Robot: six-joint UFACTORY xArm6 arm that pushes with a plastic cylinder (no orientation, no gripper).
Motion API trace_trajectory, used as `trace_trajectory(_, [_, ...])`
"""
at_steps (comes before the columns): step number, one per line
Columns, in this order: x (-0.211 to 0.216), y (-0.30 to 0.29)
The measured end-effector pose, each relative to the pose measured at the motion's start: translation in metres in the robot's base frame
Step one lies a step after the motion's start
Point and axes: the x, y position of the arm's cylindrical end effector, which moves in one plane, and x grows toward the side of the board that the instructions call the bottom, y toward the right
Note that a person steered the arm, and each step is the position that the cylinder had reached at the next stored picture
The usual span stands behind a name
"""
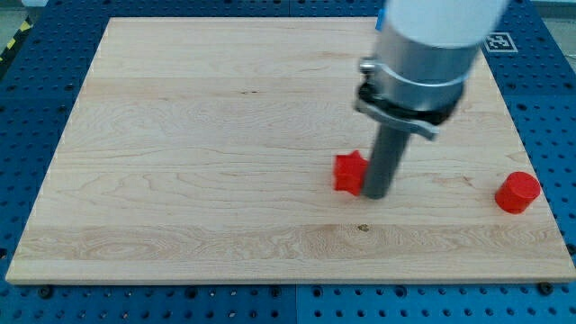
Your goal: Bring the red circle at the right side of the red star
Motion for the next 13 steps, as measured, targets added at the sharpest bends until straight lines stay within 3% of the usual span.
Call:
trace_trajectory(1, [0.003,-0.019])
trace_trajectory(4, [0.084,0.137])
trace_trajectory(5, [0.086,0.161])
trace_trajectory(7, [0.078,0.262])
trace_trajectory(8, [0.031,0.261])
trace_trajectory(10, [-0.013,0.151])
trace_trajectory(11, [-0.013,0.152])
trace_trajectory(12, [0.013,0.197])
trace_trajectory(13, [0.024,0.153])
